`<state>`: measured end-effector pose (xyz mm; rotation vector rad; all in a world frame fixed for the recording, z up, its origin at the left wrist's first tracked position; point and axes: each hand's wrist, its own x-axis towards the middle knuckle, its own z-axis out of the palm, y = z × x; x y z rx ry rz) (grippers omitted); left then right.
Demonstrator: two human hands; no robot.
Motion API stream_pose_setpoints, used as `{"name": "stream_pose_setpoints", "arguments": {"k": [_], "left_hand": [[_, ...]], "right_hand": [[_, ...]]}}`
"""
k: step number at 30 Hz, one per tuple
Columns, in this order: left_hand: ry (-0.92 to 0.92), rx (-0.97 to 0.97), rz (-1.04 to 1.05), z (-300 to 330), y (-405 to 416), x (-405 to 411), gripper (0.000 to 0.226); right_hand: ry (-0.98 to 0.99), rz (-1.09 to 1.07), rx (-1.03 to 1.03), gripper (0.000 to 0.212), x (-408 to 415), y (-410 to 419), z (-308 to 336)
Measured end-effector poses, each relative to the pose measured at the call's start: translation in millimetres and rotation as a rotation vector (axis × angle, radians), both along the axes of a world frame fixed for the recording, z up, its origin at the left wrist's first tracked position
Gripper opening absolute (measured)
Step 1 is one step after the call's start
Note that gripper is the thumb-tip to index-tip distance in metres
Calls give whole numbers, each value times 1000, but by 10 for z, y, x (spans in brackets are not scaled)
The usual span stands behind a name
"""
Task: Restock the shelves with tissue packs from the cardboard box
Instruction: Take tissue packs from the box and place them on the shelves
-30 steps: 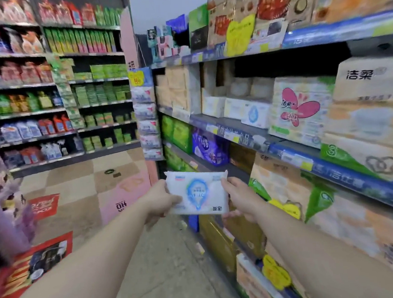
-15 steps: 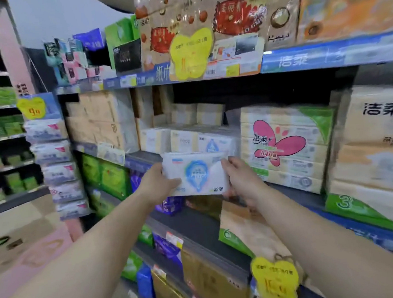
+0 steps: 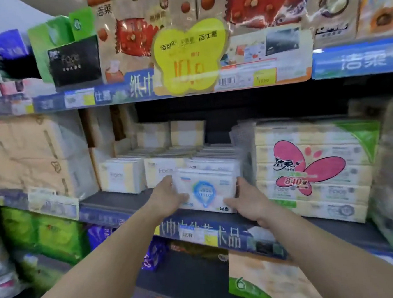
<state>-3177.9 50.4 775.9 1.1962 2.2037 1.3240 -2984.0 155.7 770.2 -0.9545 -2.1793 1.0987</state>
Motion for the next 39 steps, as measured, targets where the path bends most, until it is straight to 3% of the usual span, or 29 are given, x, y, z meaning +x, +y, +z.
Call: {"name": "stream_pose_setpoints", "arguments": {"k": [4, 5, 7, 9, 11, 13, 15, 17, 18, 20, 23, 25, 27, 31, 33, 35, 37, 39], "left_hand": [[-82, -77, -244, -20, 105, -281, 34], [-105, -70, -287, 34, 113, -321, 39], [-52, 11, -308, 178, 125, -386, 69], [277, 143, -314, 338, 165, -427, 89], [623, 162, -420, 478, 210, -343, 96], [811, 12, -524, 613, 250, -179, 96], [861, -137, -566, 713, 264, -55, 79], [710, -102, -587, 749, 262, -77, 40], [511, -41, -592, 732, 259, -120, 26], [-38, 101, -609, 644, 236, -182, 22], [-714, 248, -581, 377, 264, -174, 28], [-952, 278, -582, 198, 258, -144, 24], [-1042, 325, -571, 100, 254, -222, 30], [-929, 375, -429, 87, 268, -525, 47], [-696, 279, -387, 92, 232, -561, 45], [-342, 140, -330, 51, 216, -539, 31], [-137, 26, -275, -5, 217, -501, 17], [-70, -24, -269, -57, 240, -476, 21]], "right_hand": [[-215, -58, 93, 57, -93, -81, -56], [-215, -73, 107, 57, -105, -109, -45], [-215, -89, 117, 55, -108, -168, -3], [-235, -103, 141, 54, -104, -223, 31], [-234, -110, 154, 54, -128, -267, 50], [-193, -122, 165, 52, -169, -289, 81], [-127, -140, 213, 45, -215, -306, 145], [73, -196, 165, 46, -235, -315, 187], [234, -225, 56, 51, -229, -321, 191], [459, -243, -197, 64, -223, -285, 120], [270, -157, -299, 60, -275, -339, -34], [143, -160, -212, 41, -310, -368, -47], [177, -218, -181, 34, -315, -330, 3], [280, -316, -62, 37, -264, -280, 205], [332, -346, 60, 47, -263, -289, 240], [374, -372, 124, 57, -282, -317, 214], [356, -374, 121, 52, -318, -323, 103], [294, -410, 67, 36, -361, -325, -5]]}}
